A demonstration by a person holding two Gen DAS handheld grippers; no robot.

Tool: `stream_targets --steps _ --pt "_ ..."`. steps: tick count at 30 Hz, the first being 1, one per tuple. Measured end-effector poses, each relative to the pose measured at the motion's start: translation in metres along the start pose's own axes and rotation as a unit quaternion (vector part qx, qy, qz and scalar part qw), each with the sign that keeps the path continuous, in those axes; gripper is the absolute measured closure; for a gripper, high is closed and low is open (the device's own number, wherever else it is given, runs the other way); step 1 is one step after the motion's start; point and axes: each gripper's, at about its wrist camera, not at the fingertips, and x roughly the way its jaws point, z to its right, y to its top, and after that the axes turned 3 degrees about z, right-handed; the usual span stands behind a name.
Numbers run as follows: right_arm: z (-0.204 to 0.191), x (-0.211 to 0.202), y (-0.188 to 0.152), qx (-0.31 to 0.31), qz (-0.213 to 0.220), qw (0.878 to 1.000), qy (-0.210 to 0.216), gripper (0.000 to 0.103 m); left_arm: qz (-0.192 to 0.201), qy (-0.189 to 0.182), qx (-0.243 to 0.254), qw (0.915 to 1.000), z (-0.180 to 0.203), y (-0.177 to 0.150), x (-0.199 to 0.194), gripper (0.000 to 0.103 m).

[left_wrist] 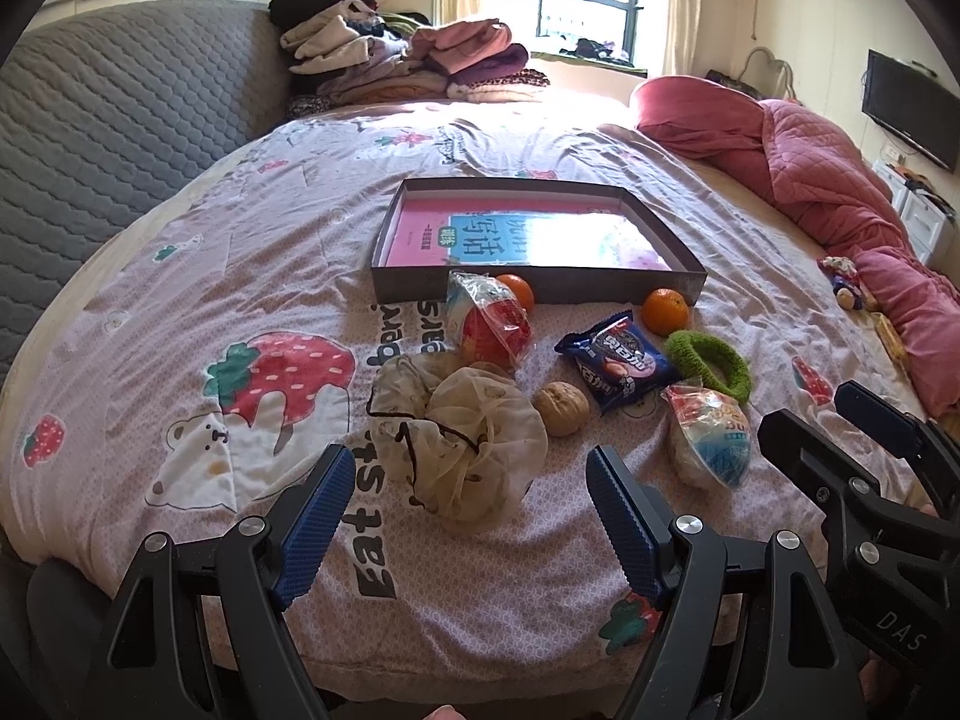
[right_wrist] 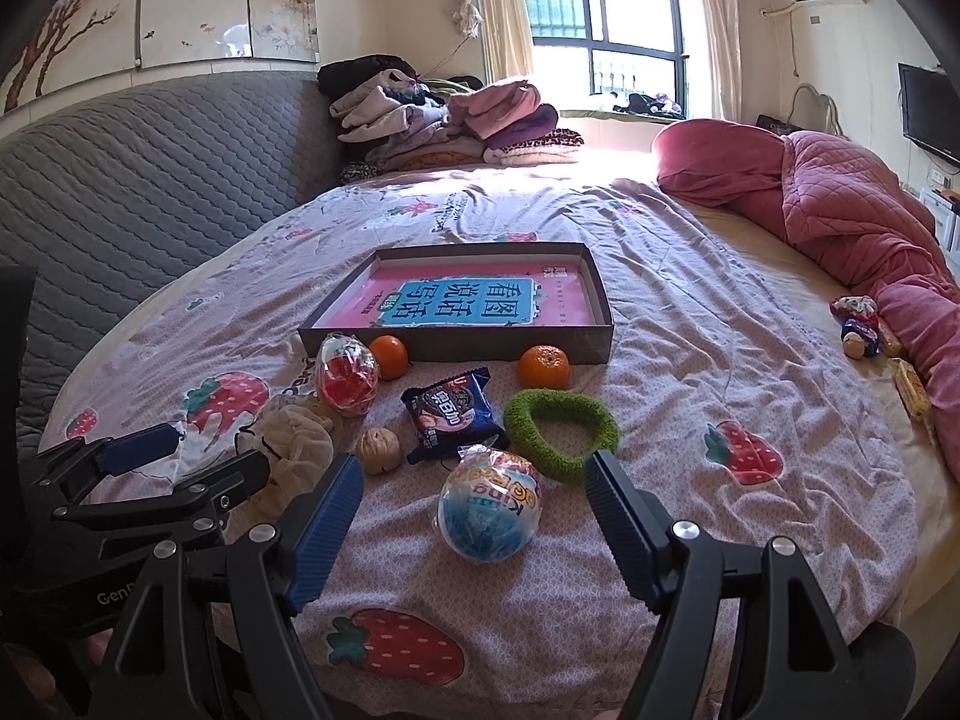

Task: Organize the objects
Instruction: 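Move left tool to the beige mesh bag while right tool approaches the blue-white egg toy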

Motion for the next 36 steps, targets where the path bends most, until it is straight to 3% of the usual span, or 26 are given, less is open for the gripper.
stream_targets --steps 21,36 --pt "0.004 0.026 -0.023 0.017 -0.055 0.998 0.022 0.027 -0.073 -0.013 -0.019 0.9971 -0.016 -0.023 0.032 0.023" --pt "0.020 0.051 -0.021 0.074 -0.069 0.995 0.009 0.027 -0.053 -0.012 -0.035 0.9979 -0.025 -0.013 0.048 0.023"
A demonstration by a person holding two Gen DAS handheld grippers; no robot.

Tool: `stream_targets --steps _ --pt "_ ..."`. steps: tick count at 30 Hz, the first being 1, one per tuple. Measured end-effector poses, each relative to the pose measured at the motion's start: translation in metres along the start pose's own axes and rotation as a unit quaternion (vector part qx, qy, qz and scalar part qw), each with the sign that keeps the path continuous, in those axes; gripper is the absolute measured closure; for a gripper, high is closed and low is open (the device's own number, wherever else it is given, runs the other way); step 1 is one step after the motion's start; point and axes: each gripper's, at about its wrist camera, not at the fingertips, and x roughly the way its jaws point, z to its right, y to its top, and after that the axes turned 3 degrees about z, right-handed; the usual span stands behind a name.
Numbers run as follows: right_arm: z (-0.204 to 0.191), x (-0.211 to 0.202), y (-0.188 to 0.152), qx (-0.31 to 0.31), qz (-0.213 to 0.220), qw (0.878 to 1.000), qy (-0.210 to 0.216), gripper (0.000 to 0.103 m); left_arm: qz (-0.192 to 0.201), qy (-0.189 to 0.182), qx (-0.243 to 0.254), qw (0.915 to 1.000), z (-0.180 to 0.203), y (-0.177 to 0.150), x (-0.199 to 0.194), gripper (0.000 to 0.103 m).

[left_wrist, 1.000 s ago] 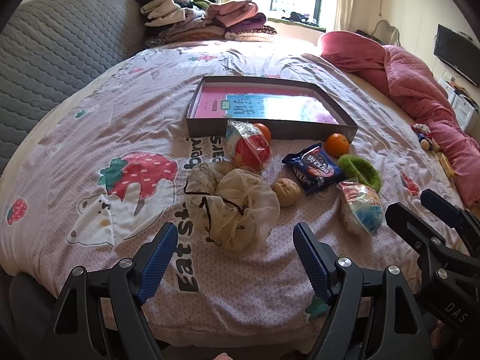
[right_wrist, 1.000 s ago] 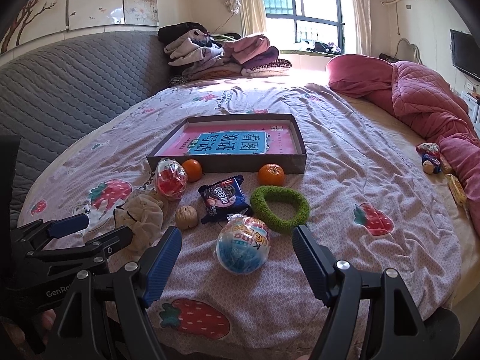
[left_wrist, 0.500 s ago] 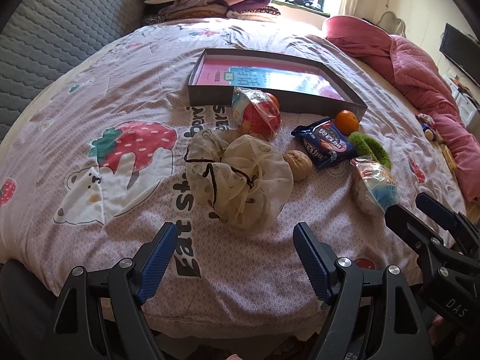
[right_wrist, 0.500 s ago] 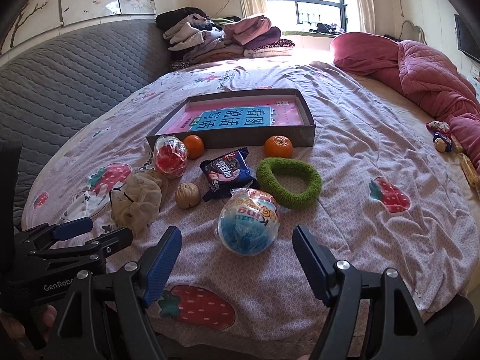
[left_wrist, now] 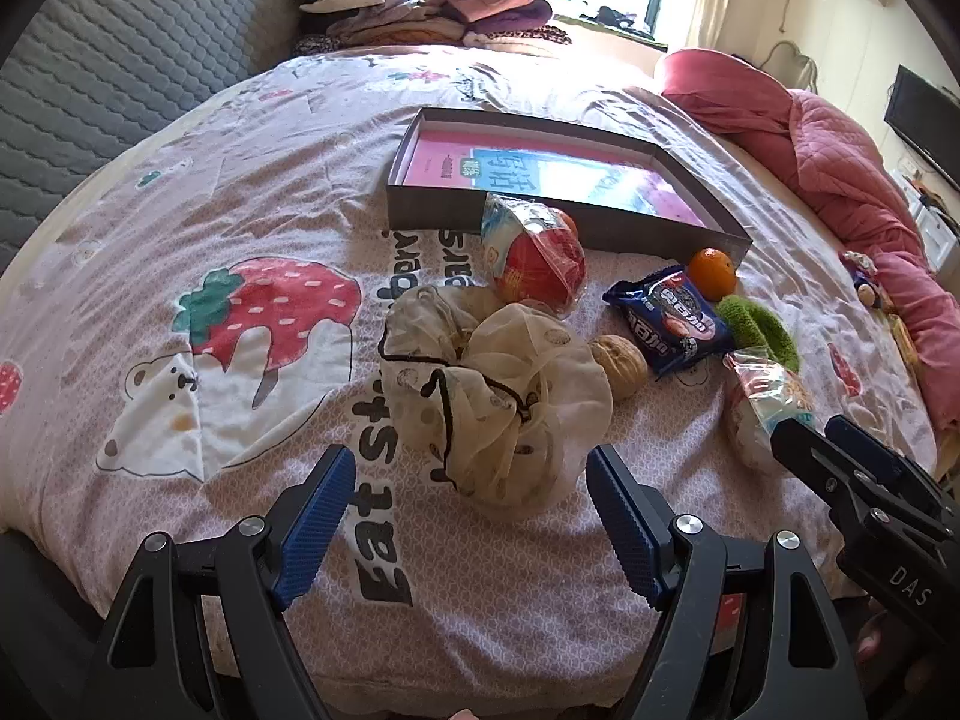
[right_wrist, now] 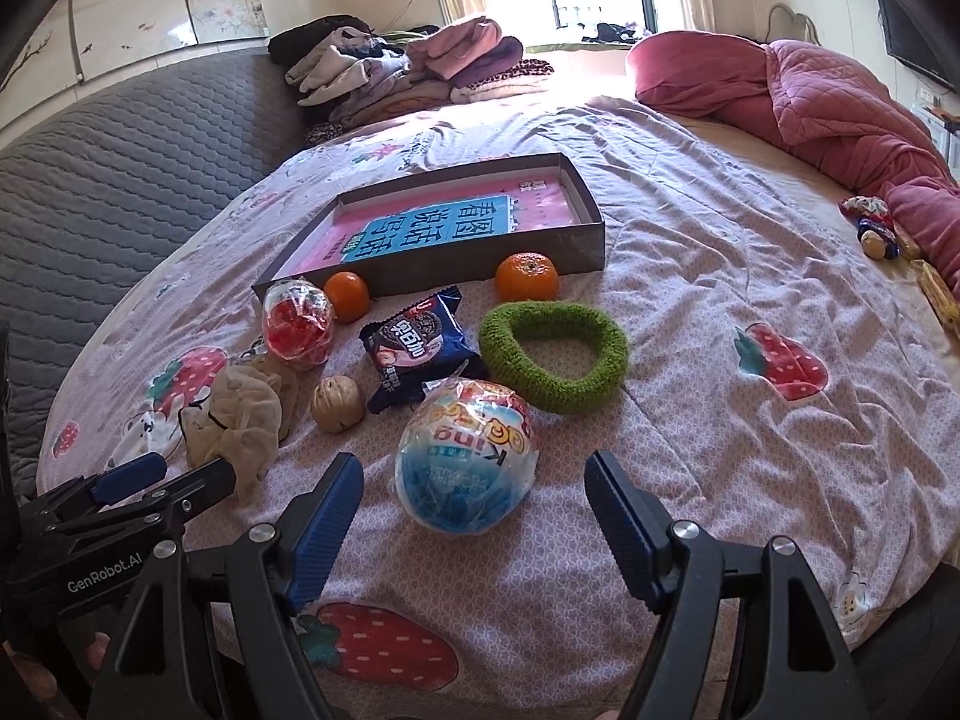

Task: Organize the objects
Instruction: 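Move left tool to the beige mesh bag while right tool approaches the blue-white egg toy, then close left tool on the mesh bag while right tool closes on the egg toy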

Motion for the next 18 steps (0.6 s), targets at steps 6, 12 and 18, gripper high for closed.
stream_targets --steps 6,12,18 --pt "0.002 0.016 0.002 0.012 -0.009 1.000 -0.007 0.027 -0.006 0.002 0.008 0.9999 0.004 0.005 0.019 0.023" --pt "0.010 0.031 0.002 0.037 -0.018 0.999 -0.009 0.027 -0.003 0.004 0.012 0.9999 0.002 0.012 0.040 0.023" --pt "0.013 0.045 0.001 0.051 -0.024 0.998 -0.013 0.027 -0.003 0.004 0.023 0.9997 0.002 0.014 0.055 0.023"
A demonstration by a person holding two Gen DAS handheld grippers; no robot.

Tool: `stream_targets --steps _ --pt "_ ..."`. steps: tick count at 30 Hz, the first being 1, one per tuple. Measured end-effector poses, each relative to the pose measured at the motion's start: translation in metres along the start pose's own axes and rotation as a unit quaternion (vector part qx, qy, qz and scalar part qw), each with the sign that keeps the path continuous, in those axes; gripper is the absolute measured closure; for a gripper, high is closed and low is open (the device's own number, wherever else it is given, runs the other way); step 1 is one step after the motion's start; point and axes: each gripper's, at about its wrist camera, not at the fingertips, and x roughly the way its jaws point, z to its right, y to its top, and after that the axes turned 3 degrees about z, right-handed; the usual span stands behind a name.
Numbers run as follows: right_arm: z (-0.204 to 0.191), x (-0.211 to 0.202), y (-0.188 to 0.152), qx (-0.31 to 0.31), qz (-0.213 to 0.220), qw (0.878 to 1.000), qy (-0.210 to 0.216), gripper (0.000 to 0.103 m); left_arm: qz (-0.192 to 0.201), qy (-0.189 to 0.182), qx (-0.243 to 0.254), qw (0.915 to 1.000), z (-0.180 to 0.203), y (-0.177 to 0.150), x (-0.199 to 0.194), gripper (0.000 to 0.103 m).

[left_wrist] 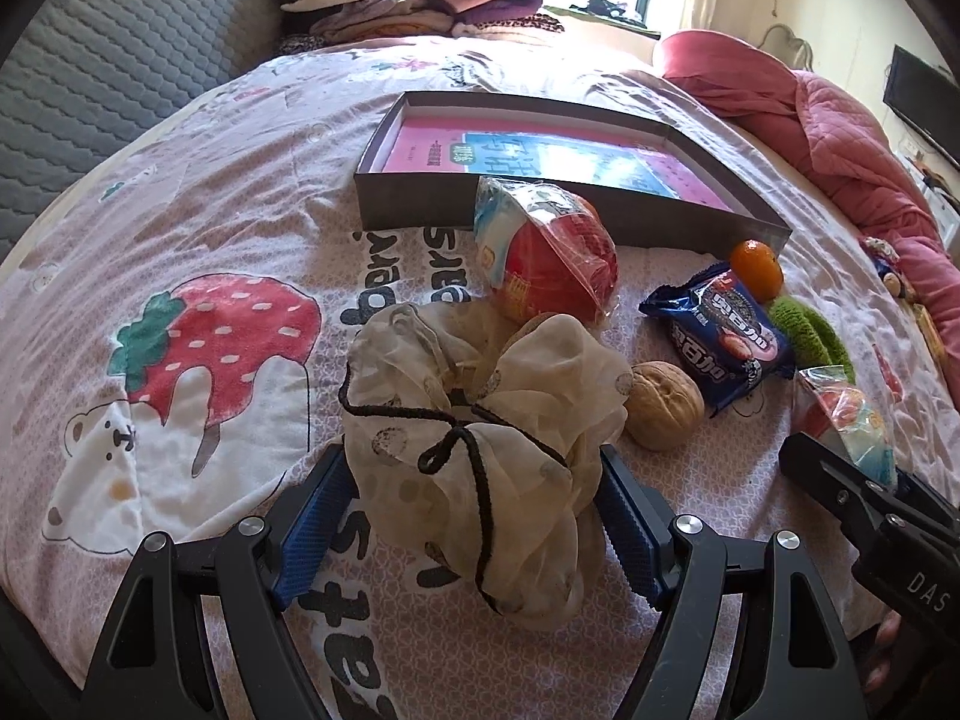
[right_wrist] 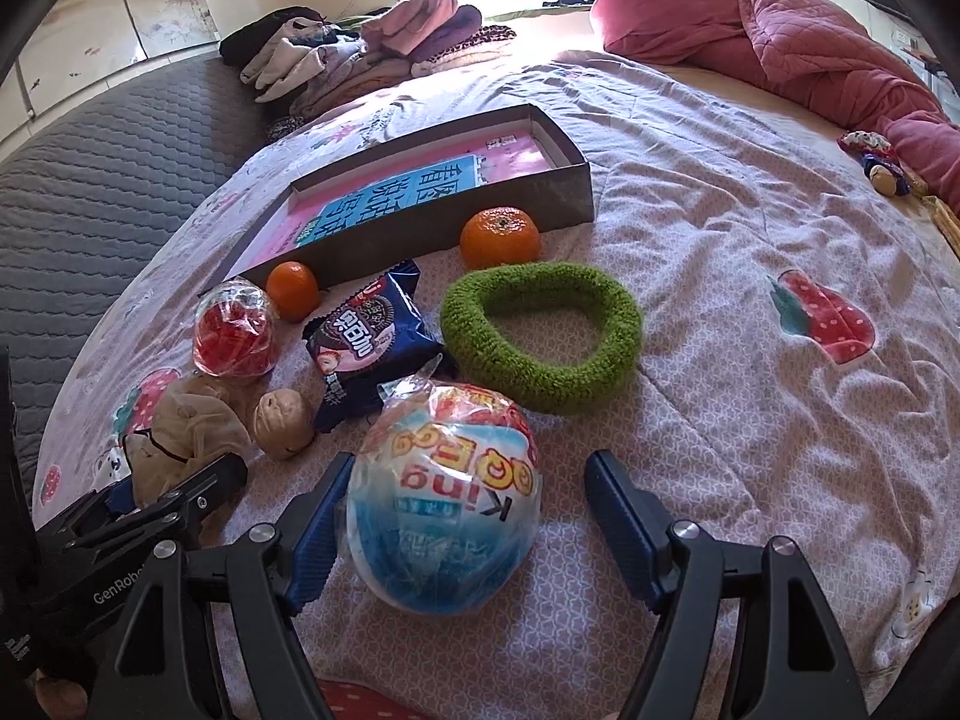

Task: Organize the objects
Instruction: 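Close left tool on the mesh bag while right tool closes on the egg toy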

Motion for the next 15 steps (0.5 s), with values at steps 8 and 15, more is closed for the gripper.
stream_targets --steps 8,15 --pt "0.0006 -0.0031 0.0011 -0.005 0.016 1.000 -0.008 0.044 0.006 -0.019 0.001 0.9998 -0.0032 0.0007 0.0040 0.023" --pt "-0.0055 -0.0061 -0.0010 -0.032 0.027 0.999 -0.012 0.051 0.011 -0.043 0.001 0.9990 -0.0043 -0.0003 0.0006 0.048"
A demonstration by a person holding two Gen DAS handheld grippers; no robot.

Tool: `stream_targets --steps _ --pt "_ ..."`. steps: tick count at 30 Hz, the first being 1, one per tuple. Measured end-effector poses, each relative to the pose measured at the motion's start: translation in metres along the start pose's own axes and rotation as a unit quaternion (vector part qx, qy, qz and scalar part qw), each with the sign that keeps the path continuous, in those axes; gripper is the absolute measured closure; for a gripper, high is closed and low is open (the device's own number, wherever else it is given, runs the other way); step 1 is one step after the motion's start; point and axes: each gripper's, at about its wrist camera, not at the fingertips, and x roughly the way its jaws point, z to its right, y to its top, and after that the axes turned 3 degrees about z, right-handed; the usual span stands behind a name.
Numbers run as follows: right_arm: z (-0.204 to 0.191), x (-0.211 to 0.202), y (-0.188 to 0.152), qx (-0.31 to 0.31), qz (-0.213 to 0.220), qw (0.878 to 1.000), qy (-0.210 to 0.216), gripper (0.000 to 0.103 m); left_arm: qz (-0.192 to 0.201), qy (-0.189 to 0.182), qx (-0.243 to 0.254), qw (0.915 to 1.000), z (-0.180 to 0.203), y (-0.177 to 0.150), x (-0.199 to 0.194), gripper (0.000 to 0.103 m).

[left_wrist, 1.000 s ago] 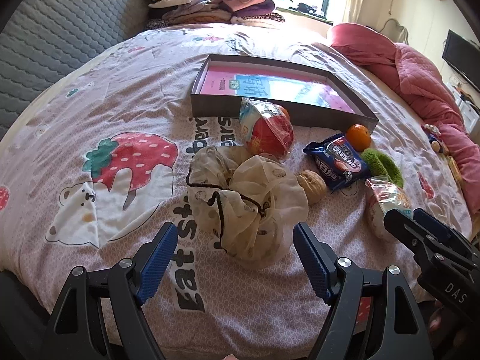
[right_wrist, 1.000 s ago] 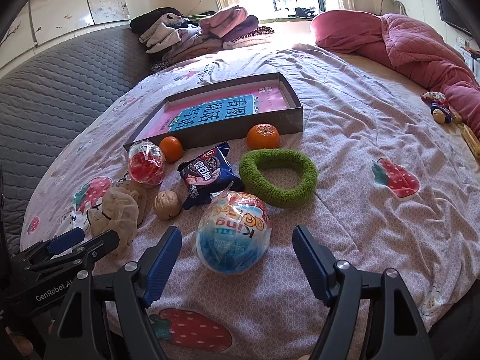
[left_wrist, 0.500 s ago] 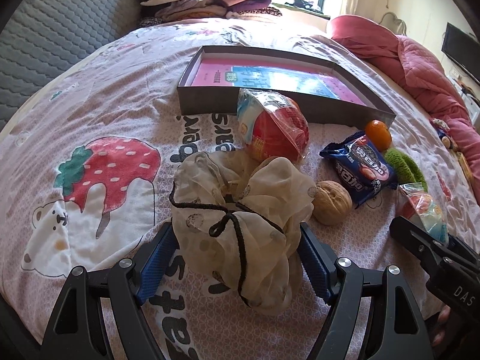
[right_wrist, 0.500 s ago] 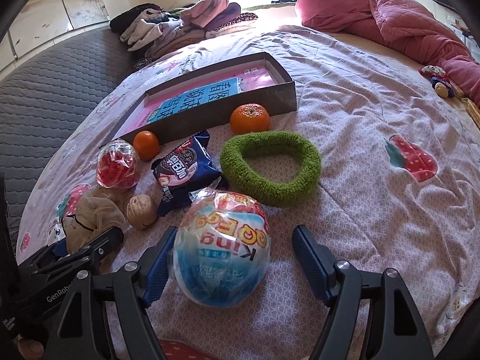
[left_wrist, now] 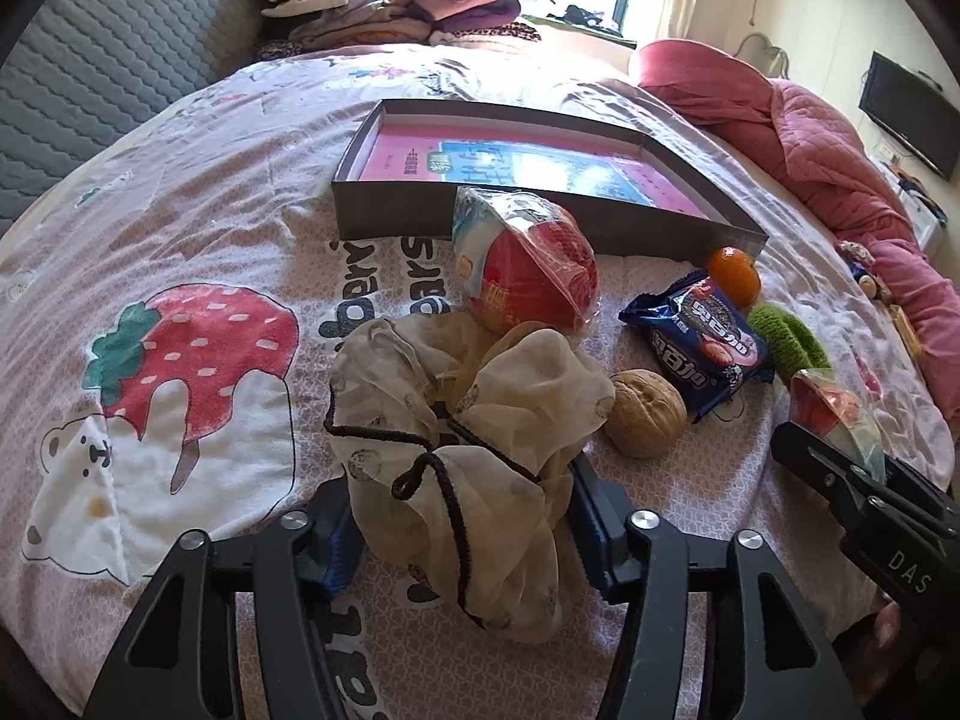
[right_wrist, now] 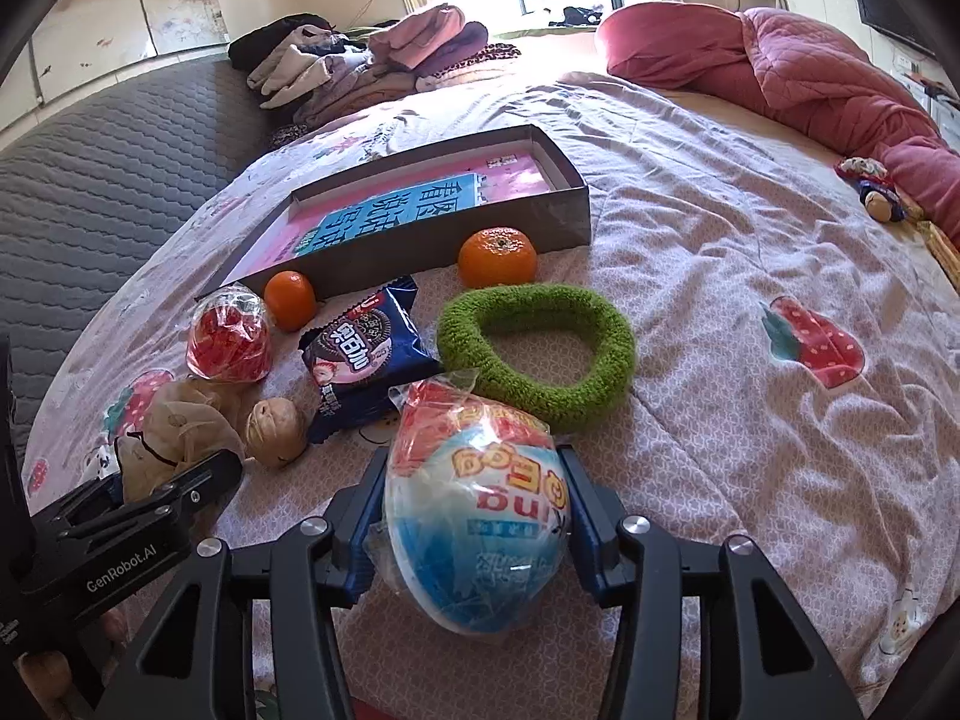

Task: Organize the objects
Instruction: 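Close left tool on the mesh bag while right tool closes on the egg toy, then carry the mesh bag with left tool while right tool carries the egg toward the pink tray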

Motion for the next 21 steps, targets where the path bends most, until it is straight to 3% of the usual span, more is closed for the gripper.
stream_targets --steps 5,21 --pt "-0.004 -0.007 0.001 -0.015 0.014 1.000 0.001 0.052 0.002 -0.025 -0.002 0.9997 0.001 -0.002 -0.004 0.080" --pt "-0.015 -0.027 0.006 -0.036 0.045 0.998 0.023 0.052 0.039 -0.055 0.003 0.9977 0.008 -0.003 -0.043 0.085"
